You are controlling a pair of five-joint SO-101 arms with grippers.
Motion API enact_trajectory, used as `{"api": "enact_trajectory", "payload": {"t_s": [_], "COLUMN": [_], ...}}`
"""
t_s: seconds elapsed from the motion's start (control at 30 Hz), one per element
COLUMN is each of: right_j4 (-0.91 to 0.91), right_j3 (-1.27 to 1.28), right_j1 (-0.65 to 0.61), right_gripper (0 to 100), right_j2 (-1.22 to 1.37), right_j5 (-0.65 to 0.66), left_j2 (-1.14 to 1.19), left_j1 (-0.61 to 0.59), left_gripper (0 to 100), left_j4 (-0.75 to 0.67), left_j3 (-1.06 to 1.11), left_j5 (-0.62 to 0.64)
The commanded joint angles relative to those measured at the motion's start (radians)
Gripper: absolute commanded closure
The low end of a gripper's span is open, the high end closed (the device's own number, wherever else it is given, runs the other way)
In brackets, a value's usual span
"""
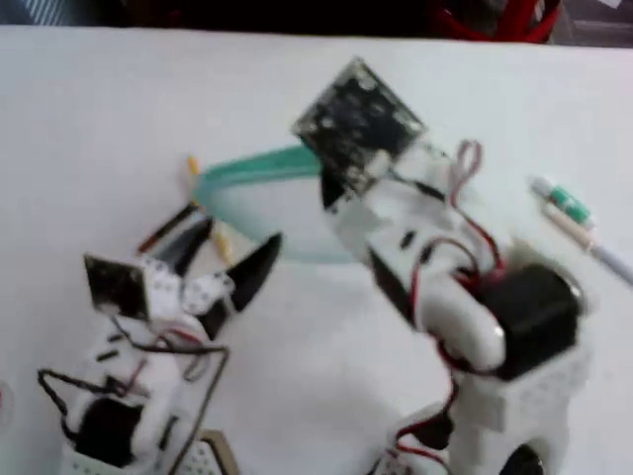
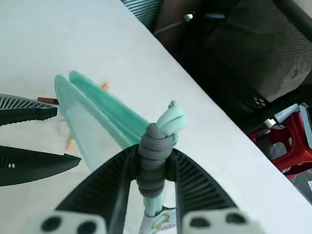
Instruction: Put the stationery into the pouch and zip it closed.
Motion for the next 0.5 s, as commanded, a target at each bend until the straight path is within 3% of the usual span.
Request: {"api": "enact_trajectory", "payload": {"t_s": [0.0, 0.3, 0.47], "right_j4": [0.021, 0.021, 0.021], "right_j3": [-0.077, 0.021, 0.124], "right_j1": [0.013, 0.139, 0.142], "right_gripper": [98.1, 98.1, 98.1], "right_j2": [-0.027, -0.036, -0.036], "right_j5": [-0.006, 0.005, 0.104], "left_j2": [0.004, 0.004, 0.004], "left_j1": [0.022, -0.105, 0.038], "left_gripper": [69, 69, 69], "left_j4": [-0.006, -0.037, -0.1], "left_j3": [-0.048, -0.043, -0.043], "left_j5": [0.009, 0.009, 0.009]}}
